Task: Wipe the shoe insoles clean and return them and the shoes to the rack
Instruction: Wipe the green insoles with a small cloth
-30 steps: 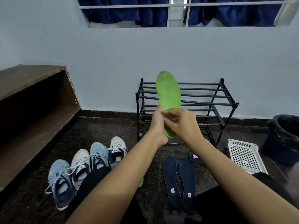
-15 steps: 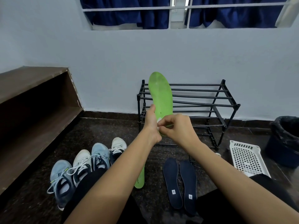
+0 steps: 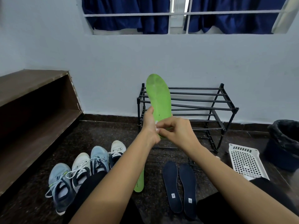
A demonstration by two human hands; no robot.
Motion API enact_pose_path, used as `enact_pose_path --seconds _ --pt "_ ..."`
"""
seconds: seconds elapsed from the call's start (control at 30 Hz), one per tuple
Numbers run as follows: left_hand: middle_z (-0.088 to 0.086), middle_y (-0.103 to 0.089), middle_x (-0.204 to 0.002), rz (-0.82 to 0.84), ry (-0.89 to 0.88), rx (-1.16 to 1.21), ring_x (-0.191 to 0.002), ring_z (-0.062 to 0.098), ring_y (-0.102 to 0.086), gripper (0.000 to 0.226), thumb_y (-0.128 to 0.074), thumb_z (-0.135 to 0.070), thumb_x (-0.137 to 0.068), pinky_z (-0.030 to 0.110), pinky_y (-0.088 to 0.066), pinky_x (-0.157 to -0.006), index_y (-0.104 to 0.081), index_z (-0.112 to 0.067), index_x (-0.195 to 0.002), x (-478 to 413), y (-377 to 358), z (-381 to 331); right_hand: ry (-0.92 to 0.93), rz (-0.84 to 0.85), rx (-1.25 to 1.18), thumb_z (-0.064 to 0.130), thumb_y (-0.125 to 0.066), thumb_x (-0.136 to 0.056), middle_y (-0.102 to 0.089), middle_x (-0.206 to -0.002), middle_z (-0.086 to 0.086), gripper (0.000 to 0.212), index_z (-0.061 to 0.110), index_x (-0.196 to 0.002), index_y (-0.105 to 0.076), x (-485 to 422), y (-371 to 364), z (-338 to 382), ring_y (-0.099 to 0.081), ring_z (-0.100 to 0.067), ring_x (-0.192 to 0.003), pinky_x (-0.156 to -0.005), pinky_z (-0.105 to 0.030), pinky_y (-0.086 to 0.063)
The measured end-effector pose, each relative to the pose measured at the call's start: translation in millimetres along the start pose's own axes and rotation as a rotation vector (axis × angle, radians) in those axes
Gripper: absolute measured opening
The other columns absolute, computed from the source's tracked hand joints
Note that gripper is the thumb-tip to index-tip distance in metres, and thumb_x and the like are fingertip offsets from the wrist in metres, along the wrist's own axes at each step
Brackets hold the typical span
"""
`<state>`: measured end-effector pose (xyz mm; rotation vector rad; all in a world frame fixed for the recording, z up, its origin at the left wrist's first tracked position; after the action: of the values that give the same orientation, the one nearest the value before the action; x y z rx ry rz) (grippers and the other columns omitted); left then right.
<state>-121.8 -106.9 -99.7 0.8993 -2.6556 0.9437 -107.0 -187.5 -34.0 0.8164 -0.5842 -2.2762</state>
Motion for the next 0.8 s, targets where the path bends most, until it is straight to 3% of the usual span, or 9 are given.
enact_pose_path --seconds 0.1,0.23,0.37,0.47,0.8 --pt "0.012 -0.068 -0.077 -0.019 -0.033 0.007 -0.065 0.025 -0.064 0.052 -0.038 -0.049 -0.097 0.029 -0.051 -0.061 -0.068 -0.007 -0.092 -4 3 -7 0.02 -0.014 -0.035 0.006 -0.073 -0.077 -0.073 -0.086 0.001 0.012 0.009 -0.088 -0.077 0 -1 3 -0.062 0.011 -0.073 -0.069 -0.001 -0.042" --pt "0.01 -0.067 -0.077 -0.006 -0.024 0.014 -0.065 0.023 -0.064 0.053 -0.038 -0.052 -0.097 0.028 -0.051 -0.061 -0.068 -0.008 -0.088 -2 -1 2 0.037 -0.077 0.012 0.002 -0.071 -0.077 -0.073 -0.089 -0.002 0.015 0.009 -0.088 -0.077 0 3 2 -0.065 -0.001 -0.076 -0.074 -0.006 -0.047" --pt "0.008 -0.067 -0.074 0.077 0.035 -0.034 -0.071 0.023 -0.064 0.054 -0.033 -0.052 -0.099 0.031 -0.049 -0.068 -0.066 -0.012 -0.085 9 -19 21 0.04 -0.188 0.106 0.0 -0.072 -0.075 -0.074 -0.091 -0.002 0.017 0.01 -0.087 -0.077 -5 23 0 -0.062 -0.004 -0.077 -0.074 0.005 -0.036" --pt "0.008 -0.069 -0.076 0.103 0.045 -0.08 -0.074 0.023 -0.065 0.052 -0.029 -0.049 -0.101 0.032 -0.049 -0.069 -0.066 -0.013 -0.092 13 -24 28 -0.005 -0.222 0.093 0.0 -0.072 -0.075 -0.074 -0.09 -0.001 0.017 0.012 -0.087 -0.077 -8 33 -6 -0.064 -0.006 -0.078 -0.074 0.005 -0.037" --pt "0.015 -0.069 -0.08 0.003 -0.03 -0.006 -0.071 0.028 -0.064 0.055 -0.034 -0.046 -0.099 0.034 -0.052 -0.07 -0.069 -0.004 -0.092 -5 1 -2 -0.015 -0.042 -0.003 0.002 -0.071 -0.076 -0.074 -0.085 0.001 0.014 0.011 -0.086 -0.077 6 3 4 -0.063 0.002 -0.072 -0.072 -0.002 -0.044"
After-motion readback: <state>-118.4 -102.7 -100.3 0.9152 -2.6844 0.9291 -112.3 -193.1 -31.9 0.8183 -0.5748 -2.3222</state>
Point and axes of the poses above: each hand's wrist, its own x-axis away from the middle knuckle, its own y-axis out of the back of the hand, z = x × y, the point moved 10 cm from there along -x, towards the middle knuckle
